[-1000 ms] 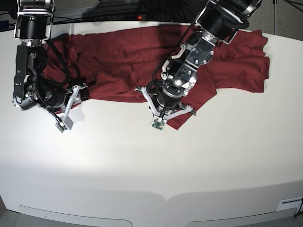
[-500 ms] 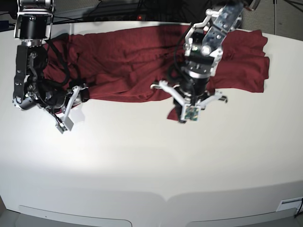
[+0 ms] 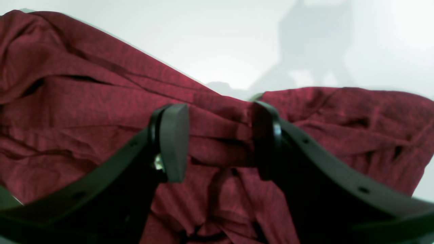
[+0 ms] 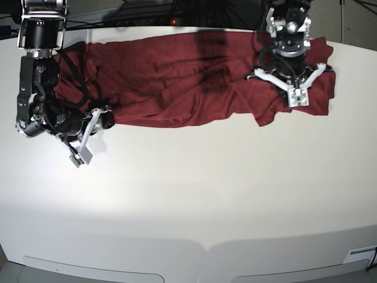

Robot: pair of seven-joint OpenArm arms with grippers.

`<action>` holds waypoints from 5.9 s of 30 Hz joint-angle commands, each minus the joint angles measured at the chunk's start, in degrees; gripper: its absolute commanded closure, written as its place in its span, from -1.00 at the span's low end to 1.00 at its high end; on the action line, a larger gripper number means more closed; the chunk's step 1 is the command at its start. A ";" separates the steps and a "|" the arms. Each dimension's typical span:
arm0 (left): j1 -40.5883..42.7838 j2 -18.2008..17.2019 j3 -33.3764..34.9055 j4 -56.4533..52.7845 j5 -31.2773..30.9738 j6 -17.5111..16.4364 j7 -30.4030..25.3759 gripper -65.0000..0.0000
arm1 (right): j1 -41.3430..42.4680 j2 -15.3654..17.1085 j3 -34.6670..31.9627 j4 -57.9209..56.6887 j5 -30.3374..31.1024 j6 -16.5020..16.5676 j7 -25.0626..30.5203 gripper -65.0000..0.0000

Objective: Fold the T-shirt properly

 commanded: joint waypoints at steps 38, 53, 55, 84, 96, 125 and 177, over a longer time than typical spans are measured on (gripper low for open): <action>6.27 -0.22 -15.54 1.46 3.15 1.62 -0.70 0.04 | 1.14 0.74 0.39 0.94 0.74 0.25 1.25 0.07; 5.88 -1.14 -41.00 1.44 -27.93 -44.06 5.97 0.23 | 1.05 0.52 0.39 0.94 17.22 0.25 -0.26 0.07; 5.88 -3.17 -42.75 1.40 -30.16 -49.94 10.45 0.23 | 0.96 -0.11 0.39 0.94 17.70 0.25 -1.70 0.07; -7.61 -21.42 -43.17 -38.12 -72.28 -66.85 41.75 0.23 | 0.09 -11.43 0.39 0.94 10.12 0.25 -3.98 0.07; -8.31 -20.46 -43.17 -38.07 -86.71 -66.85 53.46 0.23 | 0.20 -11.41 0.39 0.94 10.10 0.25 -2.82 0.07; -9.05 -23.76 -43.17 -38.07 -73.61 -66.85 38.82 0.23 | 0.22 -11.28 0.39 0.94 9.07 0.25 -2.99 0.07; -9.20 -28.06 -41.00 -38.05 -63.73 -66.69 30.86 1.00 | 0.74 -21.00 -10.38 1.33 10.27 0.25 -0.28 0.07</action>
